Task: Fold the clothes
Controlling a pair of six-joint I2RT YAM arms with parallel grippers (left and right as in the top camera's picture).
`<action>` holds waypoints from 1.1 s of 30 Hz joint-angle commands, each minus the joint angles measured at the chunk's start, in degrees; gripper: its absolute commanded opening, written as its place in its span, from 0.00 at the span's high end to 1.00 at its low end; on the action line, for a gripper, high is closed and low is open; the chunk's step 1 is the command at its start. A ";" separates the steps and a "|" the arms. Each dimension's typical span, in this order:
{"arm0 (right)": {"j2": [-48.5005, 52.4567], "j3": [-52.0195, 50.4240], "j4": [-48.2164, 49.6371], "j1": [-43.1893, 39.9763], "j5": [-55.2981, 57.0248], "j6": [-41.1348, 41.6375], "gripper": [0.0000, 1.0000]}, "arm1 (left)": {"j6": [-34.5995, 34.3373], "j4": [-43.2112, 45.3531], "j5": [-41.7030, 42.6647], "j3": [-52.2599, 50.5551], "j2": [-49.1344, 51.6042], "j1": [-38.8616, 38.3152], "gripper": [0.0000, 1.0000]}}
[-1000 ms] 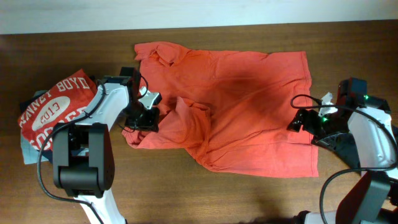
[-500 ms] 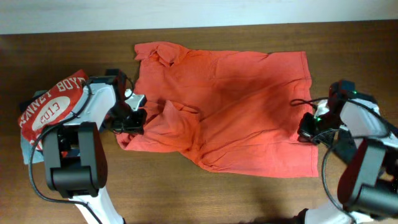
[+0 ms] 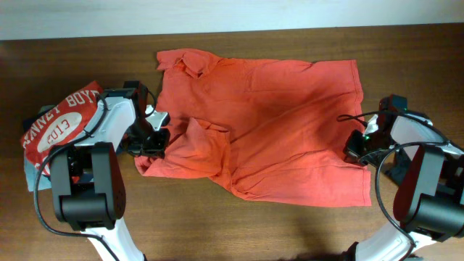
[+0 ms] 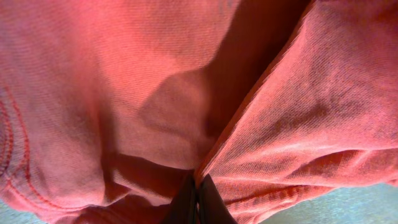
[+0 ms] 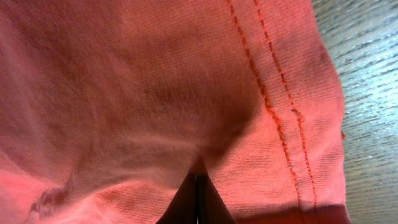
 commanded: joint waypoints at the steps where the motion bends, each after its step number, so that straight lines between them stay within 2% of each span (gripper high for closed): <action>1: 4.42 -0.94 3.30 0.26 5.40 0.81 0.96 | 0.94 -0.24 -3.32 0.17 0.33 0.42 1.00; 5: 4.42 -0.92 3.67 0.22 9.64 2.05 0.96 | 0.92 -0.48 -6.51 0.17 0.33 1.44 0.99; 10: 4.42 -0.92 4.52 0.22 9.68 2.05 0.96 | 0.92 -0.04 -6.27 0.17 0.33 3.19 0.99; 16: 3.76 0.87 1.62 0.22 1.92 0.17 0.93 | 0.94 0.85 -5.22 0.17 0.33 3.32 0.99; 20: 0.09 3.76 -3.58 0.22 -1.79 -1.44 0.75 | 0.94 0.87 -5.20 0.17 0.33 3.34 1.00; 22: -2.45 4.72 -5.79 0.22 -2.45 -1.42 0.61 | 0.94 0.85 -5.20 0.17 0.33 3.34 0.99; 23: -4.00 5.11 -7.21 0.22 -2.80 -1.40 0.50 | 0.94 0.83 -5.20 0.17 0.33 3.34 0.99; 25: -5.99 5.25 -9.03 0.22 -2.80 -1.38 0.39 | 0.94 0.83 -5.20 0.17 0.28 3.34 0.99; 27: -7.82 5.25 -11.28 0.07 -2.80 -1.25 0.34 | 0.94 0.79 -5.18 0.28 0.28 3.34 0.99; 33: -9.05 4.74 -17.90 -4.20 -2.62 -1.25 0.25 | 0.92 -0.07 -5.18 1.46 0.28 3.34 1.00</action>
